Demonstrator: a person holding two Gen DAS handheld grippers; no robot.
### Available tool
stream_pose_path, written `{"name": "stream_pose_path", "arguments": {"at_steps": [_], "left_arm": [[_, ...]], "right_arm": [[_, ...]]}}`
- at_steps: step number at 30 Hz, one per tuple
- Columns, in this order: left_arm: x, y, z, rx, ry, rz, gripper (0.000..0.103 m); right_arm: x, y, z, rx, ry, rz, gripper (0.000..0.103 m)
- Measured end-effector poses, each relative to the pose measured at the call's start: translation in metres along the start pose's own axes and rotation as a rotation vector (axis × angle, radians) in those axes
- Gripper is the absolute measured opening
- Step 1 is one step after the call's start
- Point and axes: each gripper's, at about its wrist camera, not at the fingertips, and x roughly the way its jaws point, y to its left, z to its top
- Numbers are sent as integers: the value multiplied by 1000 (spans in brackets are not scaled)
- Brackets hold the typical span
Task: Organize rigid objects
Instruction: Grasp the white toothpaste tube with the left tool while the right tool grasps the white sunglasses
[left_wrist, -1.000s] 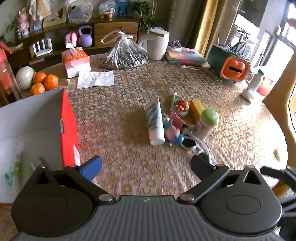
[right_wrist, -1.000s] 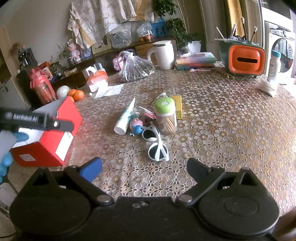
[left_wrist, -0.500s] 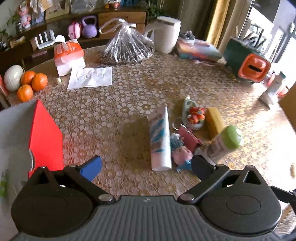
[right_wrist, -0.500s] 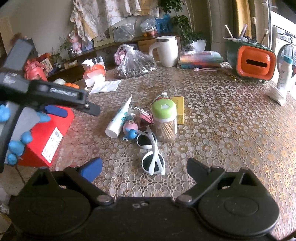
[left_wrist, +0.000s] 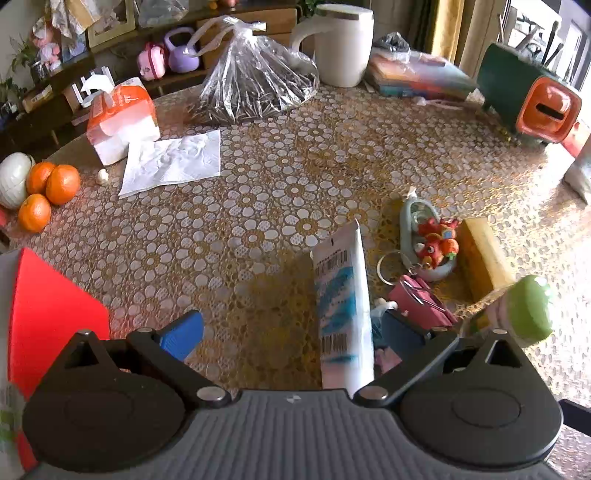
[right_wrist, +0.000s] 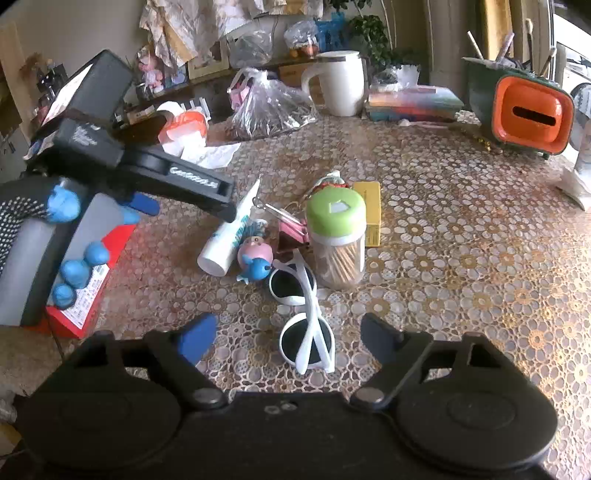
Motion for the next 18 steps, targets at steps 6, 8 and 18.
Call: {"name": "stream_pose_path", "arguments": {"at_steps": [6, 8, 18], "left_arm": [[15, -7, 4, 12, 8, 11, 103], [19, -7, 5, 8, 5, 7, 103], [24, -5, 8, -14, -28, -31, 102]], "right_arm": [[14, 3, 4, -11, 13, -2, 76], [19, 4, 6, -14, 19, -9, 72], [45, -3, 8, 25, 53, -36, 38]]}}
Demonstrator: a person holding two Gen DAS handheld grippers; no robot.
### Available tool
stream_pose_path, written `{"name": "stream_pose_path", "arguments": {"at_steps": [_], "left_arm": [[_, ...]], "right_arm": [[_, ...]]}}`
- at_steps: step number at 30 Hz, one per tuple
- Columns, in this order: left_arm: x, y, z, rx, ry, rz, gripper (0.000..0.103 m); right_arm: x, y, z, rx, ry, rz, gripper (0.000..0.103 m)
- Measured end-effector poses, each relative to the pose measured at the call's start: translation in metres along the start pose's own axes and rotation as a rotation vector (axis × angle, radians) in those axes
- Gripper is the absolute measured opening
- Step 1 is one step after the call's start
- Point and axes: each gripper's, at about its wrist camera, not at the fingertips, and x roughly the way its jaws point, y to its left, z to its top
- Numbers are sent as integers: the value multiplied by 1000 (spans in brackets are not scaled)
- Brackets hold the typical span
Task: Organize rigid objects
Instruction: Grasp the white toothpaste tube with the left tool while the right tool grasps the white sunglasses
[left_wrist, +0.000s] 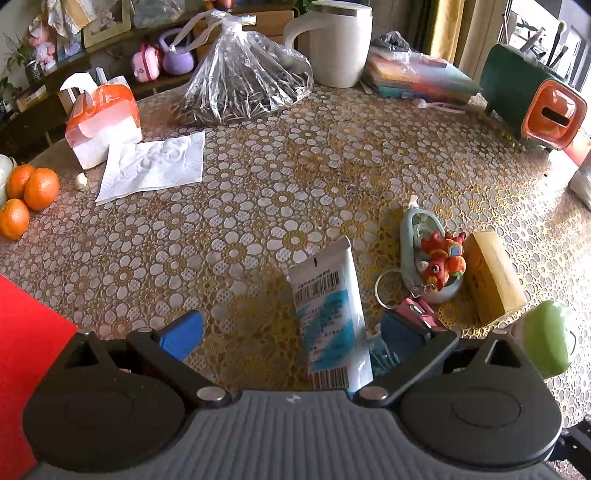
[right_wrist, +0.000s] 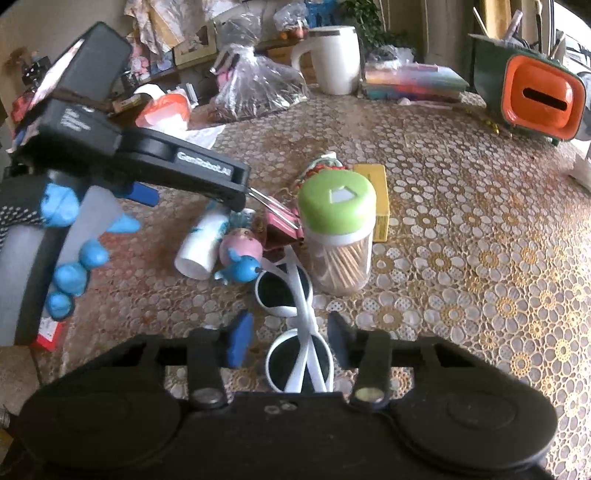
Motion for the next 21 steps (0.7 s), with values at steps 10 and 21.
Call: {"name": "stream_pose_path", "arguments": {"at_steps": [10, 21], "left_arm": [[-4, 2, -2, -10, 5, -30, 55], [-19, 7, -7, -18, -3, -93, 27]], "right_arm": [[4, 2, 0, -3, 0, -24, 16], [-2, 2, -2, 17, -29, -32, 6]]}}
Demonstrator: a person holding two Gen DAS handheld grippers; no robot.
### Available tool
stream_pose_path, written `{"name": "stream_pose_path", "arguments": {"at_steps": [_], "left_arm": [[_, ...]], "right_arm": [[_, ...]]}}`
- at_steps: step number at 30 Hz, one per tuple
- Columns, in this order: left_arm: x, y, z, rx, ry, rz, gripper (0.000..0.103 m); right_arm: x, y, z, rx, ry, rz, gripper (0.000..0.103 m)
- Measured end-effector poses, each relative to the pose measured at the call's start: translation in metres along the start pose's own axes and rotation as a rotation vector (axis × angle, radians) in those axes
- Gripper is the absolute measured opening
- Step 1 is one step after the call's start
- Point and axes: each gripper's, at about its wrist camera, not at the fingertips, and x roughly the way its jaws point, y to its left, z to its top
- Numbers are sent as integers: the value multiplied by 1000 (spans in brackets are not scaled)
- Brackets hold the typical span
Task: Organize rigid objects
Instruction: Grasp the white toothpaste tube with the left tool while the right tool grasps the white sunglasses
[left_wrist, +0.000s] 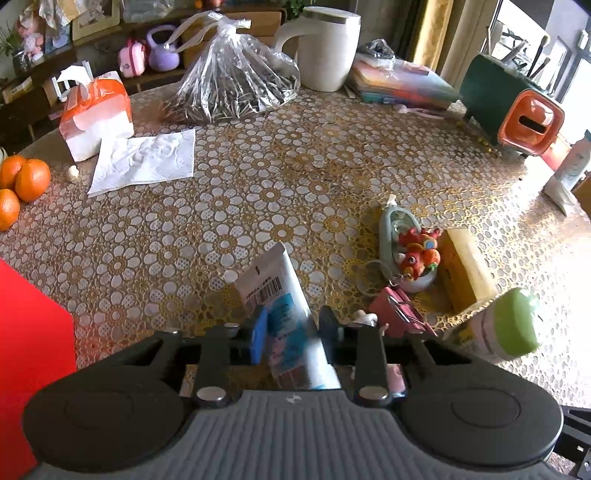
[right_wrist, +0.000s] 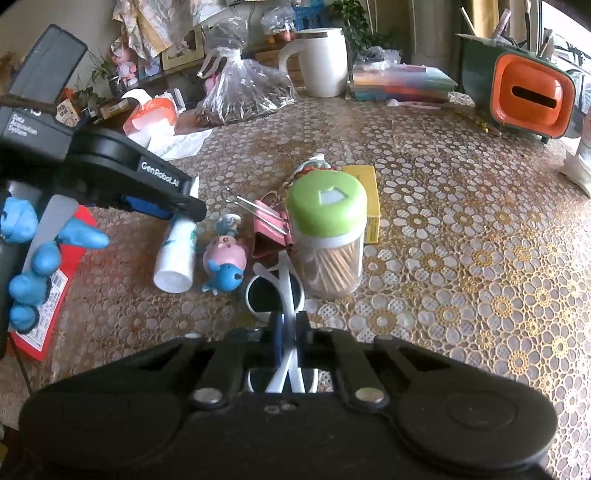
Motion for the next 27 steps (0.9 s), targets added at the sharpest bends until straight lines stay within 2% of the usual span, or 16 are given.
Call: {"name": "stream_pose_path", "arguments": {"at_steps": [8, 13, 18, 23, 24, 26, 27], "left_arm": [[-13, 16, -9, -13, 12, -30, 26], [-15, 29, -10, -60, 35, -66, 26], [-8, 19, -8, -44, 54, -60, 26], [-3, 7, -6, -13, 72, -39, 32], [-2, 7, -7, -14, 79, -39, 33], [-1, 7, -8, -14, 91, -43, 45], [-1, 7, -9, -10, 95, -42, 60]], "right_arm": [[-7, -1, -4, 11, -1, 6, 6], [-5, -1, -5, 18, 13, 16, 6], [-3, 0, -5, 24, 19, 24, 6], [-2, -2, -6, 27, 26, 31, 6], [-2, -2, -6, 28, 27, 32, 6], [-1, -3, -6, 31, 29, 36, 6], [-1, -3, -6, 32, 29, 37, 6]]}}
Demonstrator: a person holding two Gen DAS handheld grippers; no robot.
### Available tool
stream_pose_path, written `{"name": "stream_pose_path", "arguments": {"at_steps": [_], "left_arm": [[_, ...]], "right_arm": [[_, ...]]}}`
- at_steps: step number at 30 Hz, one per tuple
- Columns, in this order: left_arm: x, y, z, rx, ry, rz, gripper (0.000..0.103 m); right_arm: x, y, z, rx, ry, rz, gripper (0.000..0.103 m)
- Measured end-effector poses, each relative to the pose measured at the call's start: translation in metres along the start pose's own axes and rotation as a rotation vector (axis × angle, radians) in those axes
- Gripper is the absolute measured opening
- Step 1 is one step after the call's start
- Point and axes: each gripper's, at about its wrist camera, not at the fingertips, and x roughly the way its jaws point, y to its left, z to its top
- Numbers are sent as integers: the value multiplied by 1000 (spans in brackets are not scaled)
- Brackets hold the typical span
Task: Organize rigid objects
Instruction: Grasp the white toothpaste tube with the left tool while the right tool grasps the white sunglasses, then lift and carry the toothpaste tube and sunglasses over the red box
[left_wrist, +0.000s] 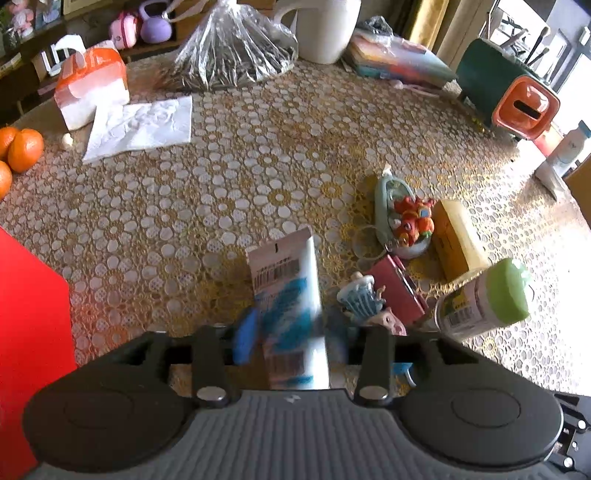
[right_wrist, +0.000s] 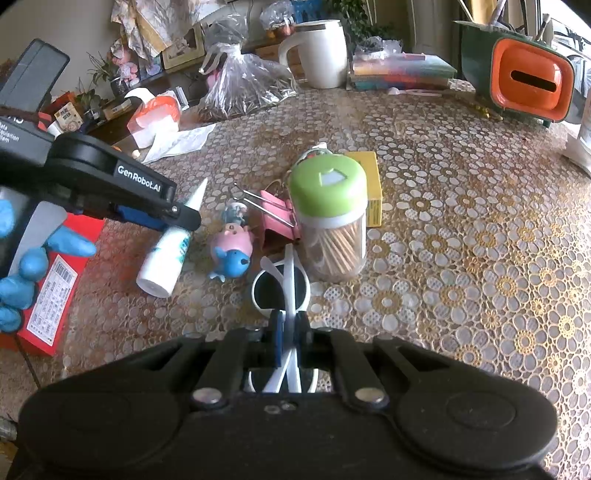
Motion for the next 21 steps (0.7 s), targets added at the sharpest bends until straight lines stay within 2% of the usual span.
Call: {"name": "stream_pose_path", "arguments": {"at_steps": [1, 6, 12, 14, 17, 19, 21], "left_arm": [[0, 0, -1, 6, 2, 12, 70], [3, 2, -3, 7, 24, -8, 70], [3, 0, -5, 8, 15, -15, 69], [3, 0, -6, 3, 11, -28, 64], [1, -2, -7, 4, 8, -55, 50], [0, -5, -7, 9, 5, -71, 37], [-1, -7, -7, 9, 4, -77, 35]], "right_arm": [[0, 0, 0, 1, 1, 1, 6], [2, 0, 0, 3, 3, 3, 7], [4, -1, 3, 5, 7, 3, 7], [5, -1, 3, 4, 7, 2, 7], [6, -1, 3, 4, 7, 3, 7], [6, -1, 4, 3, 8, 3, 7], [6, -1, 3, 6, 7, 3, 7]]}}
